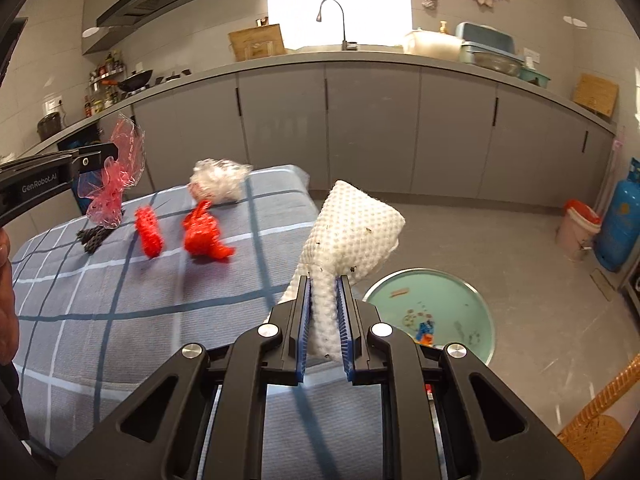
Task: Collect trash
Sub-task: 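Carry the foam sleeve with the right tool over the basin while the left tool carries the pink wrapper, then open both tools over the basin and move them back over the table, then grasp the red plastic bag with the right tool, then grasp the black scouring pad with the left tool, then carry the red bag with the right tool over the basin while the left tool carries the scouring pad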
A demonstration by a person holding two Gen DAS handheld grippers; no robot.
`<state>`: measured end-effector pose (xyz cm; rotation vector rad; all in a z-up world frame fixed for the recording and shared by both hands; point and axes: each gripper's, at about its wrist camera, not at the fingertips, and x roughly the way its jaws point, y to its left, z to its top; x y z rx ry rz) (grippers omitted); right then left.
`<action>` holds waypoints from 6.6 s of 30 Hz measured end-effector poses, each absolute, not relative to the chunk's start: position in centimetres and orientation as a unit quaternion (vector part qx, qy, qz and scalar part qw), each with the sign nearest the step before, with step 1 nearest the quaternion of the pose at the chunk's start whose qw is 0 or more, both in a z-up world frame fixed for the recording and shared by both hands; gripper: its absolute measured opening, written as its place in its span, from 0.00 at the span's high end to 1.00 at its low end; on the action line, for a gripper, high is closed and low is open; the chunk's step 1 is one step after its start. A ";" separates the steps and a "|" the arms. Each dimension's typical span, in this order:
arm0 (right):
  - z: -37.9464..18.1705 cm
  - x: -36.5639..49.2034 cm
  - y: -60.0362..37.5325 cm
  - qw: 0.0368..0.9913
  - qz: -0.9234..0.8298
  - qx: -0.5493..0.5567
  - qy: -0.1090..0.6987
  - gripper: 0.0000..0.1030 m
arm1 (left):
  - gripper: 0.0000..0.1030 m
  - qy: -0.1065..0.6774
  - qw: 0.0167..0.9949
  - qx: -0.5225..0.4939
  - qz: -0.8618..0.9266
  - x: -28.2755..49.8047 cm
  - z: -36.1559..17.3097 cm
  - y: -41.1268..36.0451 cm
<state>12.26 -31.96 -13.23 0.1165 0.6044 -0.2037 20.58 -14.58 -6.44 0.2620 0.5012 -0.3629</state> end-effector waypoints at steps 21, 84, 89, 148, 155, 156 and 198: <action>-14.2 10.9 -42.3 0.937 -0.179 0.077 0.292 0.85 | 0.96 0.231 0.910 0.125 -0.319 20.1 -6.9 -28.9; -15.2 21.2 -28.9 0.941 -0.038 0.045 0.334 0.34 | 0.15 0.329 0.939 0.091 -0.052 27.4 -14.3 -2.3; -14.8 24.6 -25.2 0.943 -0.006 0.027 0.330 0.29 | 0.08 0.321 0.944 0.082 0.011 29.9 -14.0 2.8; -20.4 33.3 -19.2 0.918 0.009 -0.009 0.397 0.69 | 0.76 0.401 0.915 0.032 -0.007 39.8 -20.3 7.4; -20.1 32.6 -19.2 0.920 0.011 -0.010 0.391 0.75 | 0.78 0.392 0.919 0.039 -0.002 39.2 -20.1 7.1; -20.1 32.3 -19.3 0.920 0.011 -0.008 0.391 0.75 | 0.78 0.389 0.920 0.044 0.002 39.1 -20.1 7.0; -12.9 16.4 -27.9 0.952 -0.035 0.078 0.295 0.75 | 0.79 0.312 0.933 0.138 -0.112 24.8 -11.3 -7.1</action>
